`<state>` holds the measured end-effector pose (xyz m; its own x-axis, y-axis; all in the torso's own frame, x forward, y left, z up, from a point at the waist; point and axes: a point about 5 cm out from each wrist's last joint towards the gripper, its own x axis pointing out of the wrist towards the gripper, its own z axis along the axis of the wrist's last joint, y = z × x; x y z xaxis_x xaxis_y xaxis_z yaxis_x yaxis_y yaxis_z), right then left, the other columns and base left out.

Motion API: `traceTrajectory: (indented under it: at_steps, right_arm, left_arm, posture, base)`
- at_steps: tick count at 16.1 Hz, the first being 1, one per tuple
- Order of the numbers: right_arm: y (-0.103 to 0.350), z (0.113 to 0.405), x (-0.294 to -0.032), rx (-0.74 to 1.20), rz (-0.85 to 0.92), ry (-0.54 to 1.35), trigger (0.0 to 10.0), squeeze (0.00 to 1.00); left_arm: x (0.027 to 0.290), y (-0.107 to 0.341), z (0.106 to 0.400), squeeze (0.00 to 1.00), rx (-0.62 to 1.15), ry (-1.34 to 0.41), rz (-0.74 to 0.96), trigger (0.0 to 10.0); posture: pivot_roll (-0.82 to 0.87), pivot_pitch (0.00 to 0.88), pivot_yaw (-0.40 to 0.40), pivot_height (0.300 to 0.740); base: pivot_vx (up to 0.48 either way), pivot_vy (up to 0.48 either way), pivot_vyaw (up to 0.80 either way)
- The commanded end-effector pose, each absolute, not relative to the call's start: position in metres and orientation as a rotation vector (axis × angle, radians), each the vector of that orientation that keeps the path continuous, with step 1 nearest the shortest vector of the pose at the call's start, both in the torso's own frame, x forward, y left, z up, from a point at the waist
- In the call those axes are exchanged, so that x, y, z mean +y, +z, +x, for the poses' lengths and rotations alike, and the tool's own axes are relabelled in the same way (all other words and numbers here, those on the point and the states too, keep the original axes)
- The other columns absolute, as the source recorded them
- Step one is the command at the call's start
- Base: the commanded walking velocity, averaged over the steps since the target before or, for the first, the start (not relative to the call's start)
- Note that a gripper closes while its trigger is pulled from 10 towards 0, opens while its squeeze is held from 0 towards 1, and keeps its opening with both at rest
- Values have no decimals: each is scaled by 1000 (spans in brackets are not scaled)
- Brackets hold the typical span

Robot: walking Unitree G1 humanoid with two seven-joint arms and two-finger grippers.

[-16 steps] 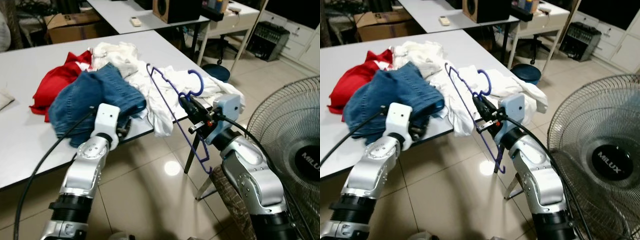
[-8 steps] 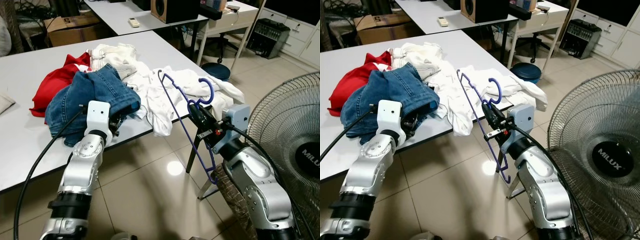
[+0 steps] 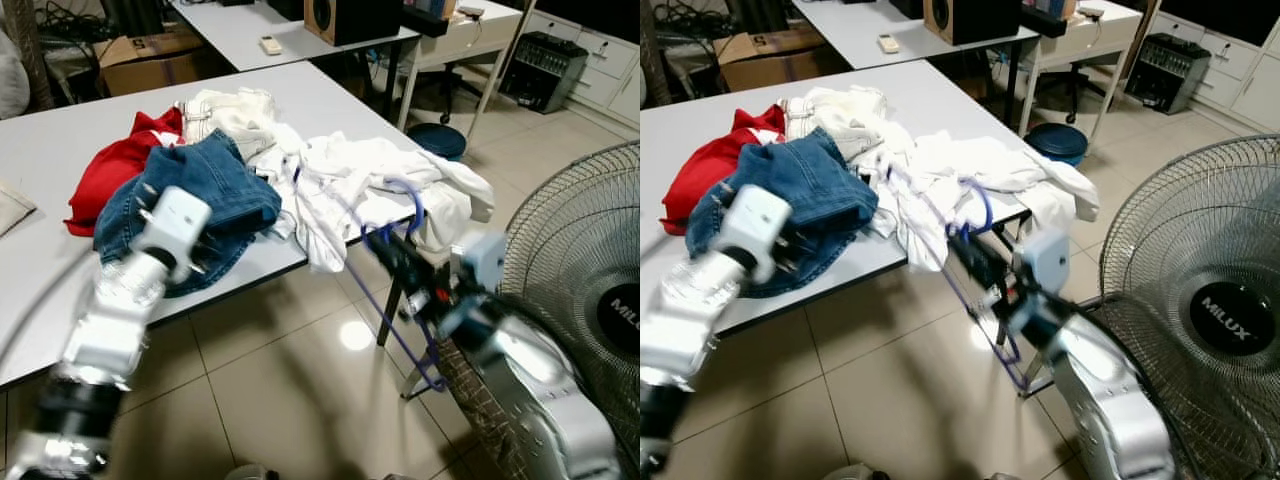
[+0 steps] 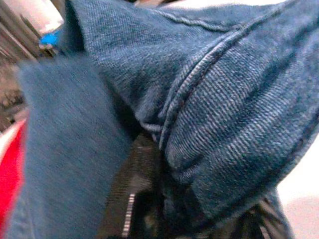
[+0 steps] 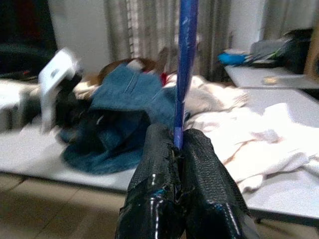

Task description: Hang hanger

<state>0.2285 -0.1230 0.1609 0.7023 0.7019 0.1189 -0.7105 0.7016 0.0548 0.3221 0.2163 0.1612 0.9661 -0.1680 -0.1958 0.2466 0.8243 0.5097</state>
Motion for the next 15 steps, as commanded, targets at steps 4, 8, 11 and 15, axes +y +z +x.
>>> traceTrajectory:
  at_steps: [4,8,11,15]
  right_arm:
    - [159,208,-120,-6,55,1004,10000,0]
    - [156,232,-108,-17,38,932,10000,0]
    - [152,250,-103,-2,36,901,10000,0]
    - [149,275,-107,-5,12,836,10000,0]
  left_arm:
    - [214,200,338,0,102,-323,672,0]
    - [192,214,331,0,121,-563,692,0]
    - [180,225,324,0,116,-671,658,0]
    - [181,241,316,0,118,-741,674,0]
  posture:
    - [-81,0,45,740]
    - [-84,0,48,740]
    - [-72,0,33,740]
    - [-55,0,16,740]
  base:
    - [0,0,0]
    - [0,0,0]
    - [0,0,0]
    - [0,0,0]
